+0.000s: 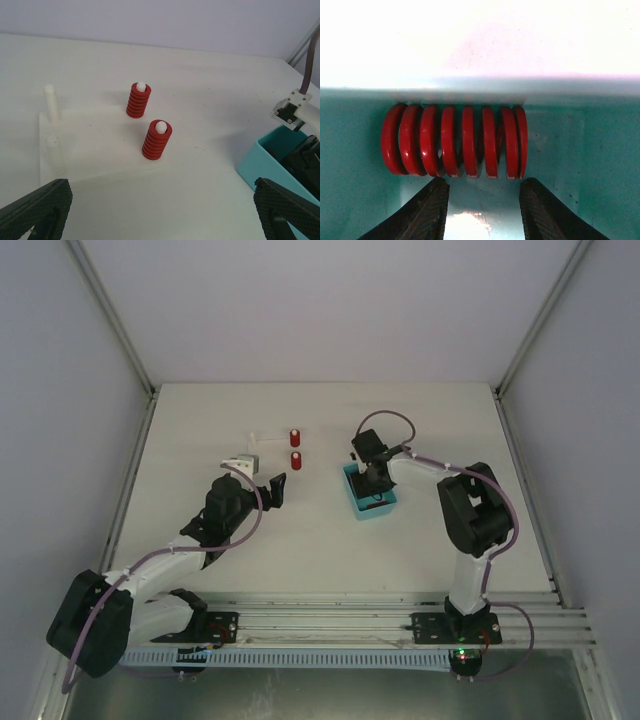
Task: Install the large spring
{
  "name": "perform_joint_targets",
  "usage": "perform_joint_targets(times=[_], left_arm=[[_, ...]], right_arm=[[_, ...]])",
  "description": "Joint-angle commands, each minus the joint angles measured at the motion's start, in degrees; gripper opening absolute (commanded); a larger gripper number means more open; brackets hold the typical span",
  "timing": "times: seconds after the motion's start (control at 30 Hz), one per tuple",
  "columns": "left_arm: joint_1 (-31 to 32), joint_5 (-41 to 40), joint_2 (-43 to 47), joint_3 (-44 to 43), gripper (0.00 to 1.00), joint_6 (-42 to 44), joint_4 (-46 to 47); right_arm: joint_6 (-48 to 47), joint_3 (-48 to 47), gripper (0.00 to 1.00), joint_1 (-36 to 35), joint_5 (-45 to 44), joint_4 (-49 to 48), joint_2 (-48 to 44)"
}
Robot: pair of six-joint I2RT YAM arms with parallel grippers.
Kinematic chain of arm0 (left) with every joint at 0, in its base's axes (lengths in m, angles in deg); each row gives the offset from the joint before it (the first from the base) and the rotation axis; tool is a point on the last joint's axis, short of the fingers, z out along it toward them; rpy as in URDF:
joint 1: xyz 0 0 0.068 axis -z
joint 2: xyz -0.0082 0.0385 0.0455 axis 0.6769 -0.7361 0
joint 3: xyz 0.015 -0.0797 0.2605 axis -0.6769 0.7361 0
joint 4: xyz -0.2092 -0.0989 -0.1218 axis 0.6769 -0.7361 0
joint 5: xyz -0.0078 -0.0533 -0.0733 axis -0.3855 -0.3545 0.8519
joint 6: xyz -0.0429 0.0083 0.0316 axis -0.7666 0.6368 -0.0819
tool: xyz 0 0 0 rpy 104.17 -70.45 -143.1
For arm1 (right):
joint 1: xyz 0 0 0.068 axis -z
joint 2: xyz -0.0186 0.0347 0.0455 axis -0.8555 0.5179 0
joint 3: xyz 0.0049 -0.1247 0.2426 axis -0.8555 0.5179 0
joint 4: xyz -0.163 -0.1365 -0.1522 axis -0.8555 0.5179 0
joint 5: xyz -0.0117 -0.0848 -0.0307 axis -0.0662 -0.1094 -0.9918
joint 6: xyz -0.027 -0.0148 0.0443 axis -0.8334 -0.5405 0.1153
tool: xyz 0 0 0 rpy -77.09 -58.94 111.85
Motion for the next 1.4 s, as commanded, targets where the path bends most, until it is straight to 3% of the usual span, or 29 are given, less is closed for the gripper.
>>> perform_joint_targets(times=[0.0, 0.27, 0.4, 0.7, 0.97, 1.23, 1.37], left_arm=[[0.3, -0.4, 0.7, 0.4, 0.99, 0.5, 0.4], [0.4, -0.9, 1.1, 0.7, 0.99, 0.6, 0.7], [0.4, -1.0, 1.2, 0.7, 0.99, 0.6, 0.6], [0.6, -1.0, 1.4, 0.8, 0.99, 0.7, 0.6], [0.9, -1.0, 1.6, 0.8, 0.99, 0.8, 0.7], [1.1, -0.8, 1.5, 0.8, 0.99, 0.8, 0.9], [1.2, -0.8, 1.5, 0.9, 0.99, 0.8, 1.1]], right_arm=[[0.0, -1.0, 0.45, -0.6, -0.1, 1.2, 1.7], [3.8, -0.6, 0.44, -2.0, -3.8, 0.9, -7.5], [9.0, 0.6, 0.49, -2.0, -6.7, -1.4, -9.8], [31.0, 1.9, 0.59, -3.1, -9.9, -1.7, -7.7], [52.2, 2.0, 0.57, -4.3, -15.8, 1.1, -6.3], [64.1, 1.8, 0.57, -5.1, -15.7, -0.3, -3.8], [66.7, 4.6, 0.56, -5.1, -14.0, -8.1, -3.2]])
